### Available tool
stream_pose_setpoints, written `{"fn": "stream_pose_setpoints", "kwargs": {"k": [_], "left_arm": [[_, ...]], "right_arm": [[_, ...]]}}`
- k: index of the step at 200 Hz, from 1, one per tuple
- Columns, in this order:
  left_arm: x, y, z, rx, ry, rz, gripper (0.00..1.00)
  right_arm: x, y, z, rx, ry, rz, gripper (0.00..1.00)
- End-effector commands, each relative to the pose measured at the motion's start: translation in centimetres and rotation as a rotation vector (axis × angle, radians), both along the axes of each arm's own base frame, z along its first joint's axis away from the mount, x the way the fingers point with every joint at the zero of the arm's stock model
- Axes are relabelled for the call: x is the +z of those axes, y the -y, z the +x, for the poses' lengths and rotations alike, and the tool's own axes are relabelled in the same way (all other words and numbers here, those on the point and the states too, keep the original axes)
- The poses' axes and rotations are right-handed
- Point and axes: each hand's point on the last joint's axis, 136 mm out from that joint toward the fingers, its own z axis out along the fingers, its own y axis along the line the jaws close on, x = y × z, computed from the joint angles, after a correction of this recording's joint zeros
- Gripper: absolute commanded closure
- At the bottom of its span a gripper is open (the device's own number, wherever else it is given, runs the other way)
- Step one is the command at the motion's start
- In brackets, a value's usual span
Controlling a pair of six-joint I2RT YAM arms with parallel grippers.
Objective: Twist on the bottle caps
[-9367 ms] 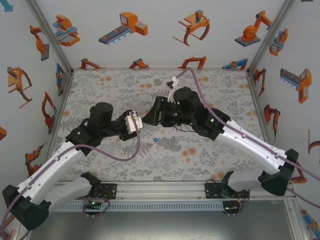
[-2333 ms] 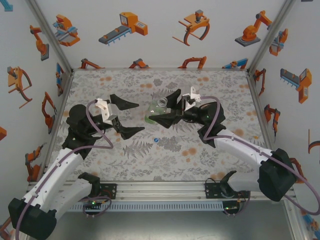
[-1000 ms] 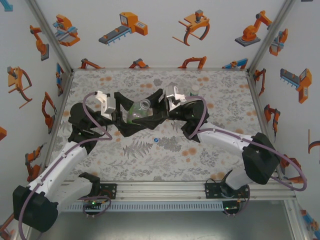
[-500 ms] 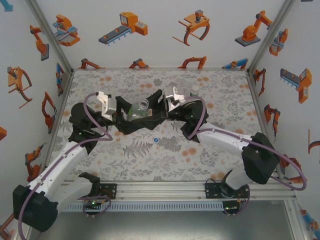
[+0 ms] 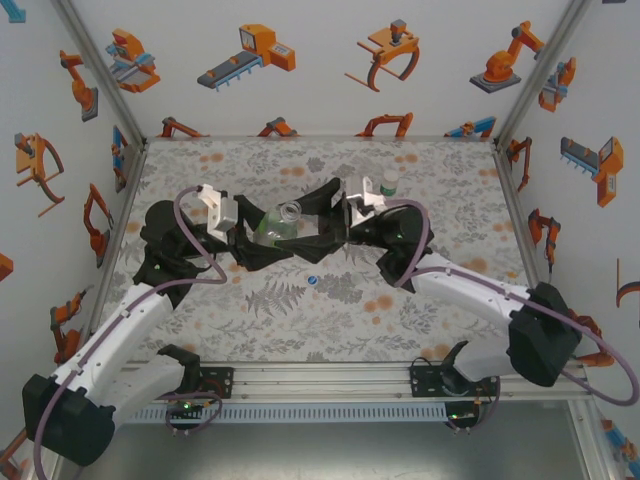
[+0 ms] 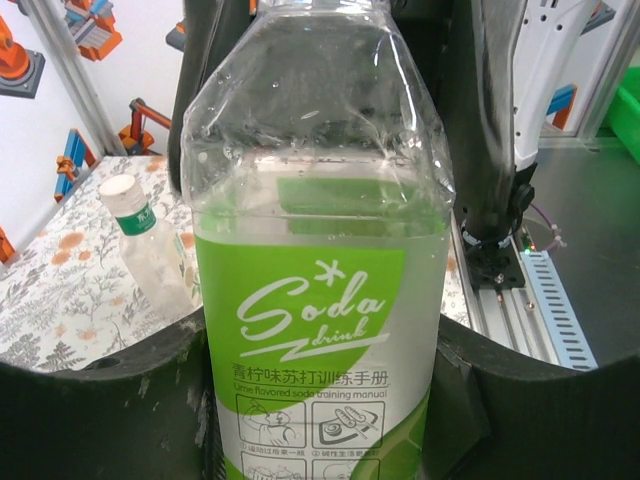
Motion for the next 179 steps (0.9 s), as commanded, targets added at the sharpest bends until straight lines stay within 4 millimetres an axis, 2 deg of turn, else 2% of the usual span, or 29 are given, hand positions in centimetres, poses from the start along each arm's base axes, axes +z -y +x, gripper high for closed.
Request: {"fn": "stream_pose_setpoints", "kwargs": {"k": [1, 19, 31, 48, 70, 90, 110, 132, 179], "left_arm": [[1.0, -0.4, 0.0, 0.029, 0.058, -0.011, 0.86], [0.9, -0.5, 0.4, 0.054, 0.057, -0.011, 0.92], [0.7, -0.5, 0.8, 0.076, 0.051, -0.001, 1.0], [0.7, -0.8, 1.3, 0.119, 0.063, 0.004, 1.0], [0.6, -1.3, 1.6, 0.182, 0.111, 0.001, 1.0], [0.6, -2.0, 1.7, 0.249, 0.161, -0.007, 1.0], [0.7, -2.4, 1.6, 0.277, 0.186, -0.003, 1.0], [0.5, -2.4, 1.7, 0.282, 0.186, 0.006, 1.0], [0.5, -2.4, 1.7, 0.279, 0.184, 0.009, 1.0]], "right_arm": [[0.7, 1.9, -0.1, -0.08, 0.024, 0.008, 0.36], [0.3, 2.8, 0.5, -0.156, -0.014, -0.028, 0.36], [-0.2, 3.5, 1.5, -0.231, -0.077, -0.056, 0.36], [-1.0, 4.6, 3.3, -0.352, -0.2, -0.105, 0.38], [-3.3, 6.8, 6.7, -0.562, -0.451, -0.197, 0.44], [-6.2, 8.8, 8.3, -0.713, -0.632, -0.272, 0.44], [-9.1, 10.1, 9.1, -0.812, -0.771, -0.361, 0.45], [-12.1, 10.1, 9.3, -0.876, -0.851, -0.497, 0.49], [-16.3, 10.5, 10.0, -0.991, -0.988, -0.701, 0.51]]}}
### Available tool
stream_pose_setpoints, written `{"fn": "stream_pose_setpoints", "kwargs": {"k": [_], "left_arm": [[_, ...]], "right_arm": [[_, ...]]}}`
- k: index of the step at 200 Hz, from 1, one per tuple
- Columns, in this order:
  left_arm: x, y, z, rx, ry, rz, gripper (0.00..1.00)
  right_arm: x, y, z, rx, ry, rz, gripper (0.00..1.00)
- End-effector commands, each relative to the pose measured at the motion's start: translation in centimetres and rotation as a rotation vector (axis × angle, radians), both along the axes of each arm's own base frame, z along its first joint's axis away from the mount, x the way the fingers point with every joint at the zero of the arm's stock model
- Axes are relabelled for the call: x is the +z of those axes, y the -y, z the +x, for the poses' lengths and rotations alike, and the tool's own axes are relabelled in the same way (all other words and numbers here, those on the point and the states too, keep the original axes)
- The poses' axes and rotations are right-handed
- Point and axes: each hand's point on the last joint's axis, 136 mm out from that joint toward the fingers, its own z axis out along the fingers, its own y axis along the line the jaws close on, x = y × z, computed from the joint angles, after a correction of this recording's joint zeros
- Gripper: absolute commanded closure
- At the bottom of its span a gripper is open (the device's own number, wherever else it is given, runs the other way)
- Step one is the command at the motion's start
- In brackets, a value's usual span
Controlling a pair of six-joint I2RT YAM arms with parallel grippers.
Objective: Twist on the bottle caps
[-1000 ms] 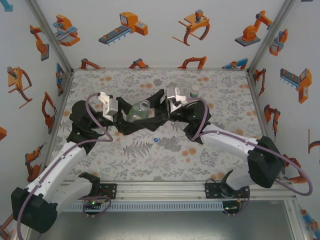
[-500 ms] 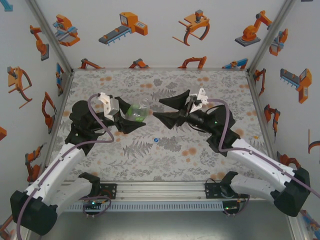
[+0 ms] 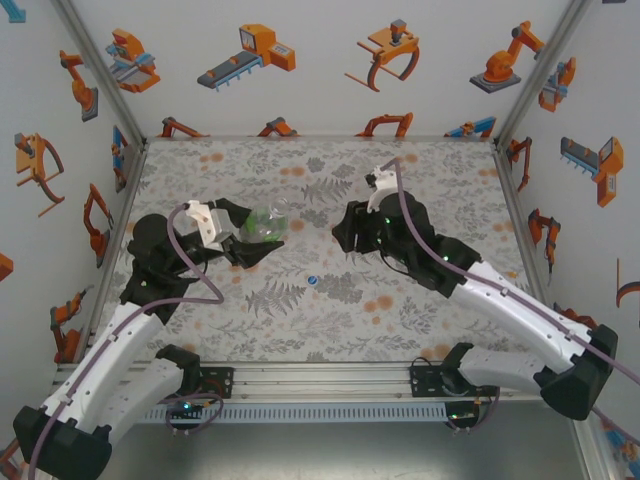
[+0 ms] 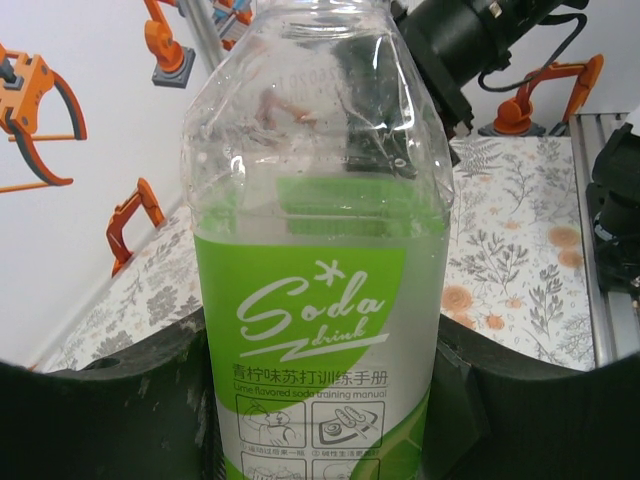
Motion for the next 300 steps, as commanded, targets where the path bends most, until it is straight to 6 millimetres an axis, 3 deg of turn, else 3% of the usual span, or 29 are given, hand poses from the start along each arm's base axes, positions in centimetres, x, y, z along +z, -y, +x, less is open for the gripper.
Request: {"fn": "stream_pose_setpoints", "kwargs": {"k": [1, 24, 51, 86, 134, 198, 223, 245, 300], "left_arm": [[0.1, -0.2, 0.1, 0.015, 0.028, 0.005, 1.0], [0.0, -0.2, 0.1, 0.015, 0.028, 0.009, 1.0], [0.0, -0.3, 0.0, 0.015, 0.029, 0.014, 1.0], [0.0, -0.3, 0.1, 0.017, 0.027, 0.018, 1.0], [-0.2, -0.2, 0.4, 0.024, 0.015, 0.024, 1.0], [-0.2, -0.2, 0.5, 0.026, 0.005, 0.025, 1.0], [-0.3, -0.2, 0.6, 0.026, 0.002, 0.027, 1.0], [-0.3, -0.2, 0.6, 0.027, 0.001, 0.028, 1.0], [-0.3, -0.2, 0.6, 0.028, -0.001, 0.027, 1.0]], "right_arm": [[-2.4, 1.5, -0.1, -0.087, -0.132, -0.11, 0.51], [-4.7, 0.1, -0.3, -0.02, -0.223, -0.196, 0.52], [-8.0, -0.3, 0.0, -0.017, -0.314, -0.302, 0.5], [-12.2, 0.8, 0.6, -0.094, -0.407, -0.418, 0.44], [-17.2, 2.3, 0.9, -0.147, -0.534, -0.457, 0.44], [-20.9, 3.7, 1.1, -0.177, -0.629, -0.448, 0.47], [-21.5, 3.4, 1.5, -0.19, -0.644, -0.449, 0.48], [-21.7, 3.1, 1.6, -0.179, -0.653, -0.452, 0.56], [-22.5, 4.4, 1.9, -0.212, -0.62, -0.51, 0.52]]}}
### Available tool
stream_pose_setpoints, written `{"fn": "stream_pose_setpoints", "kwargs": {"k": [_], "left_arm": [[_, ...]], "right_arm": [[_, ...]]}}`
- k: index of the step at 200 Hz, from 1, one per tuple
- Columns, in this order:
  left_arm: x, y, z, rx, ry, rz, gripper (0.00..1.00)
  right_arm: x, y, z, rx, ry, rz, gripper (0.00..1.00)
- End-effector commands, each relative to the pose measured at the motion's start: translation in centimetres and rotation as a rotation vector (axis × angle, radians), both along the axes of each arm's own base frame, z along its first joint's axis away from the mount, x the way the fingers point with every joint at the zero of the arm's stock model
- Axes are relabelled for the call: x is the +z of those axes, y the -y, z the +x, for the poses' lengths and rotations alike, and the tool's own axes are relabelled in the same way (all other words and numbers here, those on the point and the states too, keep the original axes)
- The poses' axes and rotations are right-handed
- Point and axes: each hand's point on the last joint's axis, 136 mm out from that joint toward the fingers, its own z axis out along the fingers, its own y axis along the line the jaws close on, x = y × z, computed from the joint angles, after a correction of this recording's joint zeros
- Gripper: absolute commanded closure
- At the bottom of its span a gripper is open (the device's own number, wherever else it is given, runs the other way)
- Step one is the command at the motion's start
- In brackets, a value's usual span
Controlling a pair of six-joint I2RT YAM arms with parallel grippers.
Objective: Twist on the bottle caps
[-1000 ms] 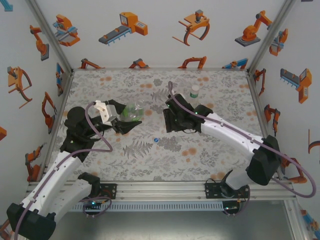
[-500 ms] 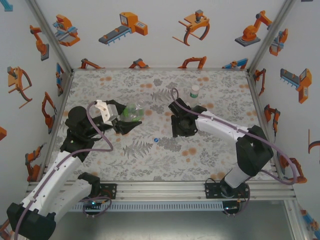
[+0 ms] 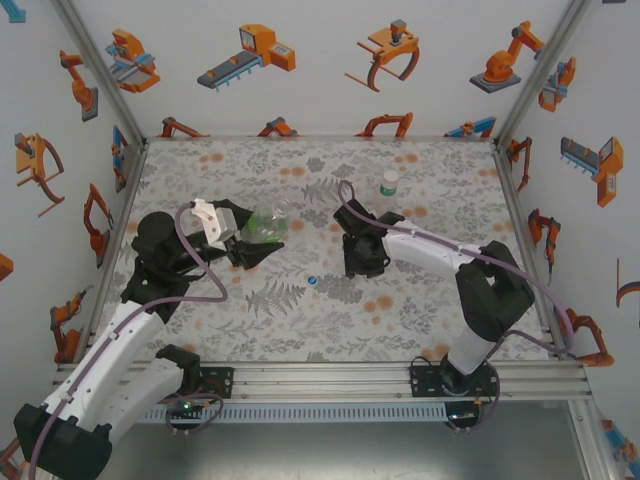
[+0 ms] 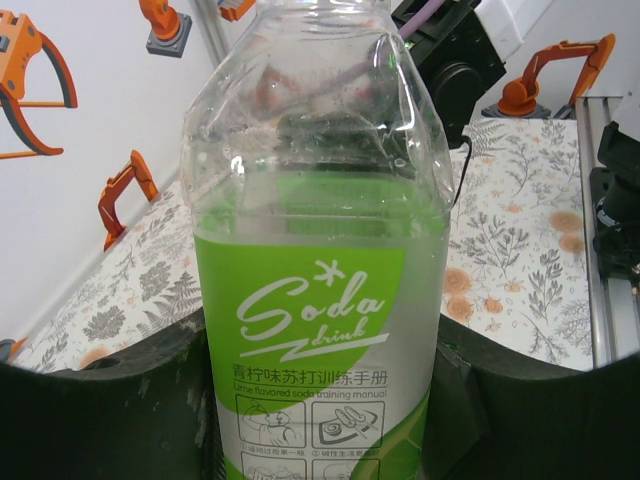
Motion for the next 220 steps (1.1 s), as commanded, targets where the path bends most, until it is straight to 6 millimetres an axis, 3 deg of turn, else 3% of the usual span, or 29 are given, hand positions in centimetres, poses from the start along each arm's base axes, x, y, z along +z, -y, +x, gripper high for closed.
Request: {"fn": "stream_pose_setpoints", "kwargs": {"k": [1, 74, 141, 220], "left_arm": [[1.0, -0.2, 0.0, 0.011, 0.038, -0.006, 1.0], [1.0, -0.2, 0.1, 0.011, 0.032, -0.007, 1.0], [1.0, -0.2, 0.1, 0.012, 0.032, -0.006, 1.0], [0.8, -0.1, 0.3, 0.009, 0.022, -0.005, 1.0]], "right_arm": [[0.0, 0.7, 0.4, -0.009, 0.025, -0.036, 0.52], [-0.5, -0.3, 1.5, 0.02, 0.046, -0.016, 0.48], [-2.7, -0.7, 1.6, 0.029, -0.012, -0.012, 0.52], [-3.8, -0.9, 1.5, 0.039, -0.036, -0.018, 0.55]]}}
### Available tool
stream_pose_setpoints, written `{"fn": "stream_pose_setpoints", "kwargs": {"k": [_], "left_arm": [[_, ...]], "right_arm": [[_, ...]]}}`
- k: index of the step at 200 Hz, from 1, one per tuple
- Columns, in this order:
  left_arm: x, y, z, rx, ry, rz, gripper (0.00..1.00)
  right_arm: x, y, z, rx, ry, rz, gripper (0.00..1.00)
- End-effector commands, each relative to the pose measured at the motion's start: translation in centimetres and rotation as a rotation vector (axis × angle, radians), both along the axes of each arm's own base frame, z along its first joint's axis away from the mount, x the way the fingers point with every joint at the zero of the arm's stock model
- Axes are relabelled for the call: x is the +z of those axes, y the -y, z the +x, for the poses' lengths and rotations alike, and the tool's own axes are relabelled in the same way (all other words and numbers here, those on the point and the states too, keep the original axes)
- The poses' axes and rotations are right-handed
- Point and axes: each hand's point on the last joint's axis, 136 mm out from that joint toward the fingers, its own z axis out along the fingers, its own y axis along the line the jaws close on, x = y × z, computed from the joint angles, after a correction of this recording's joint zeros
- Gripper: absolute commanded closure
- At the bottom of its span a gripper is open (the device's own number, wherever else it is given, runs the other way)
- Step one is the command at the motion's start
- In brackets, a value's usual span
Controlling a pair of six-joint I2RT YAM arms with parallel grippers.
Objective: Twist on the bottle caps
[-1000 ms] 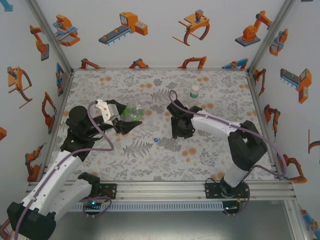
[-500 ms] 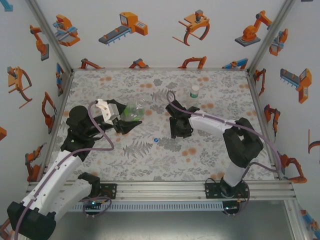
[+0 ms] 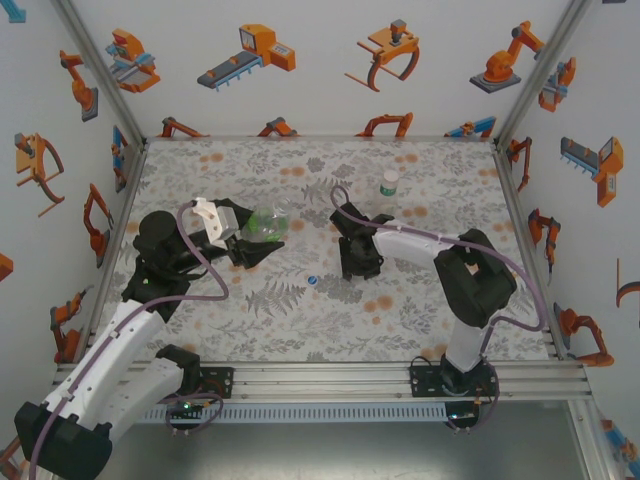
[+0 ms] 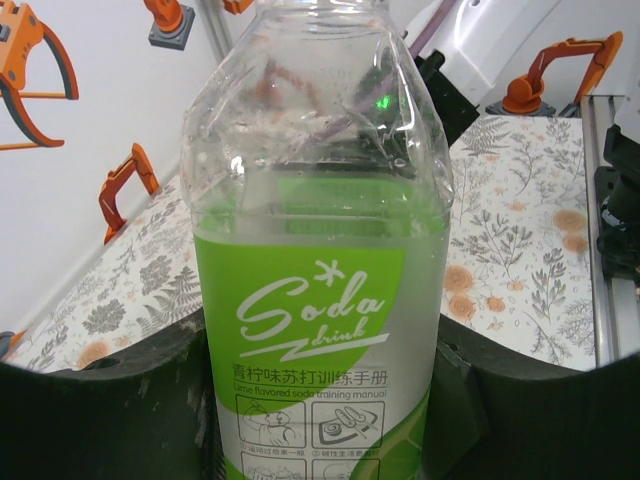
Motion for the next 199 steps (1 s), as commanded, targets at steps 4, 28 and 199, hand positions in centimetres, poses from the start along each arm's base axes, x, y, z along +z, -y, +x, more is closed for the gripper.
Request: {"fn": "stream_pose_setpoints", "kwargs": {"k": [4, 28, 199], "left_arm": [[1.14, -0.14, -0.09, -0.001, 0.036, -0.009, 1.0], [1.22, -0.2, -0.11, 0.003, 0.04, -0.009, 1.0], [1.28, -0.39, -0.24, 0.014, 0.055, -0.002, 1.0]], "right_arm": [[-0.07, -0.31, 0.27, 0.014, -0.007, 0.005, 0.55], [-0.09, -0.39, 0.21, 0.016, -0.012, 0.008, 0.57], [-0.23, -0.3, 0.1, 0.025, -0.028, -0.008, 0.58]]}}
